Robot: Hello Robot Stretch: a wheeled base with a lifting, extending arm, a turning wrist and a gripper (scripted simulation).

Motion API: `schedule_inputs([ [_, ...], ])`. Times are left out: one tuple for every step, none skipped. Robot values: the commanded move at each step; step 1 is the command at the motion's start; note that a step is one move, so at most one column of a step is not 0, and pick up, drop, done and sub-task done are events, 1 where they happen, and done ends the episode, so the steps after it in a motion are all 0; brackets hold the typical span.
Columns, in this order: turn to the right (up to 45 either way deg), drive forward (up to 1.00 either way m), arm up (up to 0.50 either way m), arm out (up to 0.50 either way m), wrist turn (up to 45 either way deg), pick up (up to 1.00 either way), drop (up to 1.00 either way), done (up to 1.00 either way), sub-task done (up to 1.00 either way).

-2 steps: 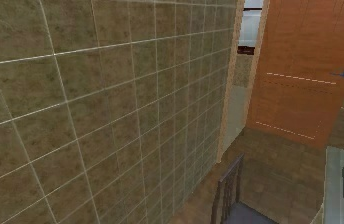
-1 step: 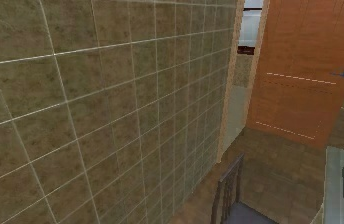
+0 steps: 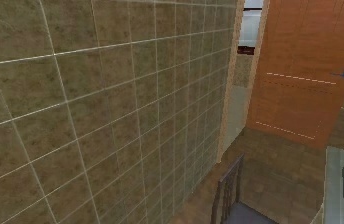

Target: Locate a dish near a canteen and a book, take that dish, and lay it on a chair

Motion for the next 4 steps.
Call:
schedule_inputs([
  [0.0, 0.0, -0.42, 0.0, 0.0, 0.0, 0.0, 0.0, 0.0],
  [0.0, 0.0, -0.5, 0.0, 0.0, 0.0, 0.0, 0.0, 0.0],
  [0.0, 0.0, 0.0, 0.0, 0.0, 0.0, 1.0, 0.0, 0.0],
  [0.0, 0.0, 0.0, -0.1, 0.0, 0.0, 0.0, 0.0, 0.0],
])
